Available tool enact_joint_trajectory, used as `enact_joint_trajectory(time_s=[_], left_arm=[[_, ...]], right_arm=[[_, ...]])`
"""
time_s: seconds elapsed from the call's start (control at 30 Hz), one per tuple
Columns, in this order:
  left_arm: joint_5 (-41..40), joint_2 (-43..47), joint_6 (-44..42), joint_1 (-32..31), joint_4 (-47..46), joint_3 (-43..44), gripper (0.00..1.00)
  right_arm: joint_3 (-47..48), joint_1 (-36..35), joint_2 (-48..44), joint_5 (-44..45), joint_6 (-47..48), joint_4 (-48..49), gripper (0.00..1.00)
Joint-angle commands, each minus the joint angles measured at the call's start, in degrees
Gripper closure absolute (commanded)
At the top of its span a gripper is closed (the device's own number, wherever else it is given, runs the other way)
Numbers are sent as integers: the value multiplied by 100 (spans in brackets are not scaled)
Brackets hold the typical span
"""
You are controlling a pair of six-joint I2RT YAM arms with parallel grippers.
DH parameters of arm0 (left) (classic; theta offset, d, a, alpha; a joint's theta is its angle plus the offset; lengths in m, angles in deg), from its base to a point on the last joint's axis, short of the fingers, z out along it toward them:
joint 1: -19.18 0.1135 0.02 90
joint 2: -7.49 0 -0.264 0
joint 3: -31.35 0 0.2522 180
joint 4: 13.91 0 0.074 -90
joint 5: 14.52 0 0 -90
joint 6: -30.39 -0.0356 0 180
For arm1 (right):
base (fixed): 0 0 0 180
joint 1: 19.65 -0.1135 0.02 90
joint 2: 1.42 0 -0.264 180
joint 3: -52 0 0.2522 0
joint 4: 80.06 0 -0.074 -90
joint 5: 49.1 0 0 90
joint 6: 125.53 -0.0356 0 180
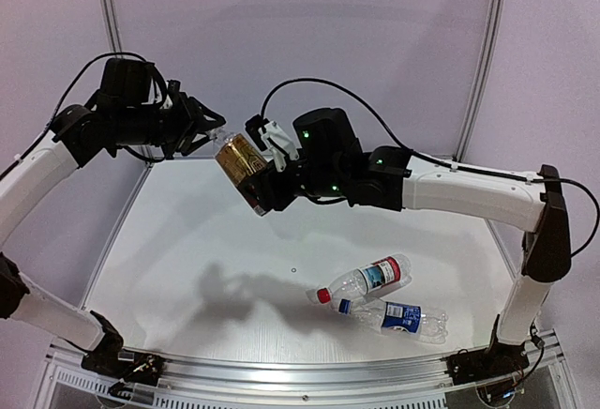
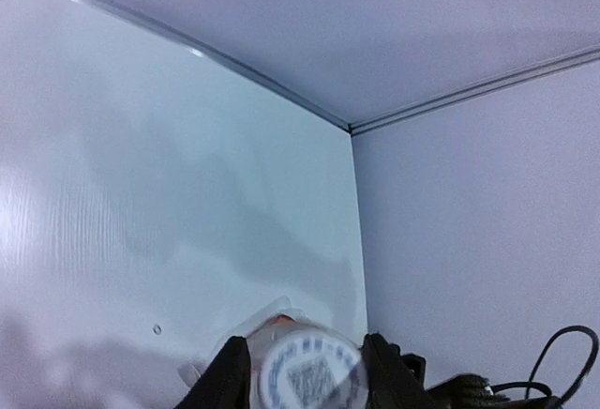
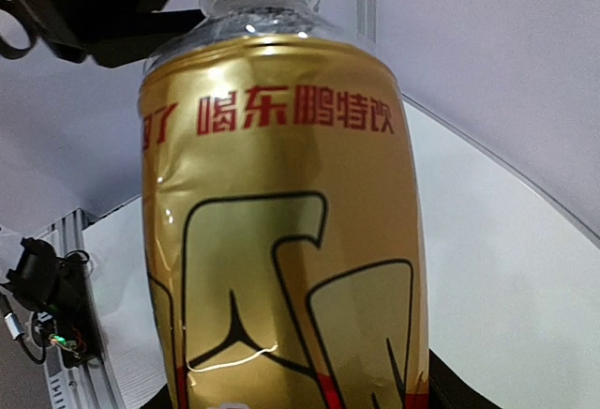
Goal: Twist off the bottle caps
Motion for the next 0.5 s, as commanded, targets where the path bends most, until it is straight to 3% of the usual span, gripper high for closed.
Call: enact_joint_trajectory(time_s=[0.0,0.17,0.37,0.47], left_arm=[[111,-82,325,-133,655,226,54],[230,-45,118,-133,92,230,33],[104,317,-451,-81,-46,270,27],[355,681,-954,-38,-471,-154,23]], right_arm=[[69,69,95,744,108,-130,100],[-293,64,-112,504,92,120,100],[-621,69,-362,498,39,196,100],[-835,69,-527,415,12,301,100]])
